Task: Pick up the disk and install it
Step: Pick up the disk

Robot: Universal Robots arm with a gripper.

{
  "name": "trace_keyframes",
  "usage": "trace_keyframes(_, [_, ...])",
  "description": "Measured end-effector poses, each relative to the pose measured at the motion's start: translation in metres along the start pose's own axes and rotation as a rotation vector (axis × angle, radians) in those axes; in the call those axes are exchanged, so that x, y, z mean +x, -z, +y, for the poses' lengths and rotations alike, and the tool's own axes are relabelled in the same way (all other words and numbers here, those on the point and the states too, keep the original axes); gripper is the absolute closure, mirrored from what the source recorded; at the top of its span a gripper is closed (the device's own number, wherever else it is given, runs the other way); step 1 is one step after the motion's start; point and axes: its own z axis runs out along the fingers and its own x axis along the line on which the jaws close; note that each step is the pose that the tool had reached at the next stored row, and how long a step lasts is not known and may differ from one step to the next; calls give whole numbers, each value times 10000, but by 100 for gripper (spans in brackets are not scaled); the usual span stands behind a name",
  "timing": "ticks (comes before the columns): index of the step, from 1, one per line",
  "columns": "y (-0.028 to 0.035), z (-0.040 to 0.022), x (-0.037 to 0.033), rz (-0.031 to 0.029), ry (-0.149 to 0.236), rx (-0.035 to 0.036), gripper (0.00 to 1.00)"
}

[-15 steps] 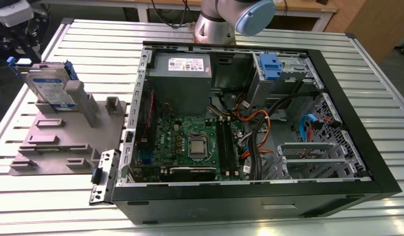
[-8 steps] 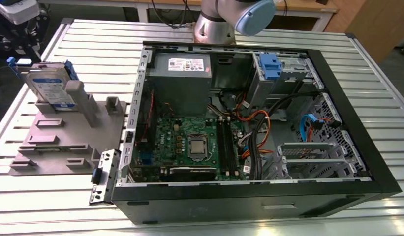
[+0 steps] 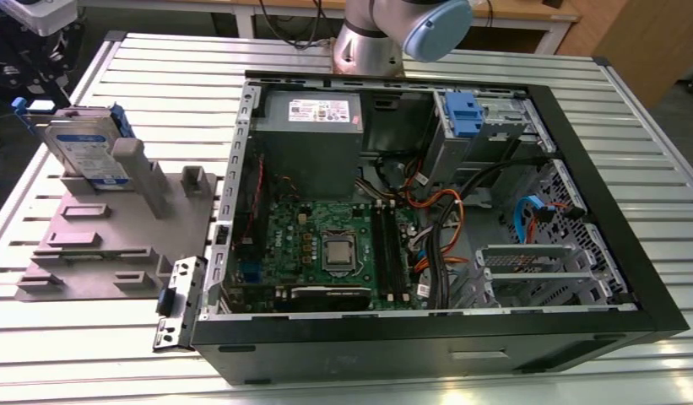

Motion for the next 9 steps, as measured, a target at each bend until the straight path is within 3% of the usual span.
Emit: trace_keyframes(9, [0, 0, 0, 55, 1619, -57, 89])
